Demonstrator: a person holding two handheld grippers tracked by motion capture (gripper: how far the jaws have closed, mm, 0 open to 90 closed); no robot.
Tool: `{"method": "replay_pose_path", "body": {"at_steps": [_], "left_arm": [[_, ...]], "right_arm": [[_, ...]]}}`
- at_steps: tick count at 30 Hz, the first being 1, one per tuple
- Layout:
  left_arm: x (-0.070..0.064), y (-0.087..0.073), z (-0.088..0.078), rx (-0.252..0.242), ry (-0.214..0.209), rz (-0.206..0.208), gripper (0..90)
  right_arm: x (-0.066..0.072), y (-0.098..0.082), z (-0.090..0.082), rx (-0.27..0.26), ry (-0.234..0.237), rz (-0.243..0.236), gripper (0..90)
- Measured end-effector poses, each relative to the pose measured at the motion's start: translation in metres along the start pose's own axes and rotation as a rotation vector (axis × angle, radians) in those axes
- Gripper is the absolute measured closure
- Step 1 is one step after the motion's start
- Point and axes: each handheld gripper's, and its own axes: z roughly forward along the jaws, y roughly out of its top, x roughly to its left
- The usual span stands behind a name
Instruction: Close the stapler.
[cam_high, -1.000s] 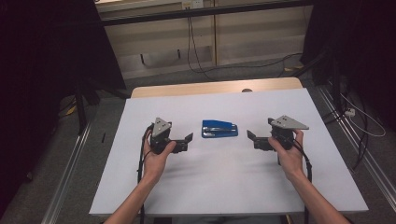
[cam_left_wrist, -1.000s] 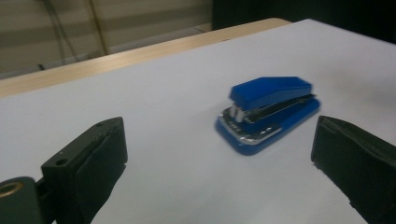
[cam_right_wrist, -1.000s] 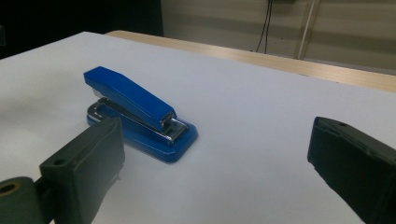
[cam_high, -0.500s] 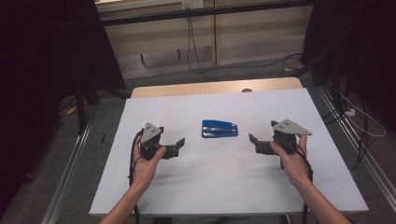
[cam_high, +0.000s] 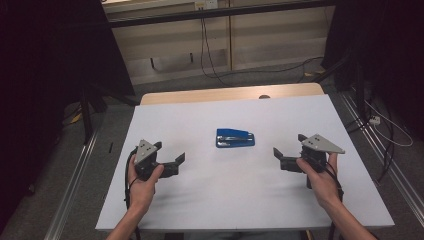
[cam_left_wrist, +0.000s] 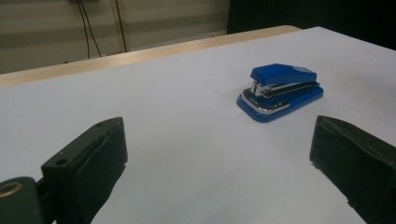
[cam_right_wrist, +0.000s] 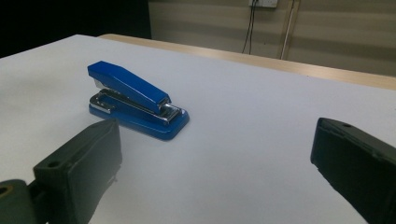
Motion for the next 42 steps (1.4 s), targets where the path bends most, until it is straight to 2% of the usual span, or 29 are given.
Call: {"method": "replay_pose_path", "body": {"at_steps": [5,10,12,14,19,21,26,27,30,32,37,39,42], "left_arm": [[0.003,-0.002,-0.012,-0.007,0.017,0.012,4.2],[0.010,-0.007,-0.027,-0.004,0.083,0.013,4.2],[0.013,-0.011,-0.033,-0.015,0.085,-0.010,4.2],[0.015,-0.015,-0.039,-0.004,0.100,-0.002,4.2],[0.017,-0.021,-0.050,-0.016,0.103,-0.023,4.2],[0.018,-0.024,-0.055,-0.024,0.096,-0.044,4.2],[0.018,-0.028,-0.059,-0.008,0.091,-0.035,4.2],[0.018,-0.029,-0.060,-0.008,0.101,-0.038,4.2],[0.019,-0.036,-0.062,-0.006,0.101,-0.058,4.2],[0.019,-0.039,-0.064,0.003,0.102,-0.050,4.3],[0.017,-0.045,-0.070,-0.007,0.104,-0.063,4.2],[0.019,-0.046,-0.072,-0.014,0.113,-0.078,4.2],[0.021,-0.046,-0.074,-0.026,0.121,-0.086,4.2]], "right_arm": [[-0.001,-0.002,-0.007,0.000,-0.005,-0.002,1.7],[-0.004,-0.004,-0.015,-0.004,-0.026,0.000,1.7],[-0.005,-0.004,-0.019,-0.013,-0.032,-0.003,1.7],[-0.006,-0.006,-0.024,-0.015,-0.040,-0.001,1.7],[-0.010,-0.012,-0.032,-0.011,-0.056,0.002,1.3],[-0.012,-0.014,-0.034,-0.012,-0.064,0.012,1.3],[-0.013,-0.020,-0.037,0.007,-0.074,0.013,1.0],[-0.013,-0.021,-0.038,0.008,-0.074,0.010,1.0],[-0.012,-0.025,-0.040,-0.002,-0.078,0.014,0.6],[-0.012,-0.027,-0.041,-0.005,-0.082,0.009,0.6],[-0.015,-0.028,-0.047,-0.043,-0.095,0.025,0.2],[-0.017,-0.030,-0.047,-0.037,-0.104,0.002,0.1],[-0.016,-0.031,-0.047,-0.032,-0.094,0.012,0.1]]}}
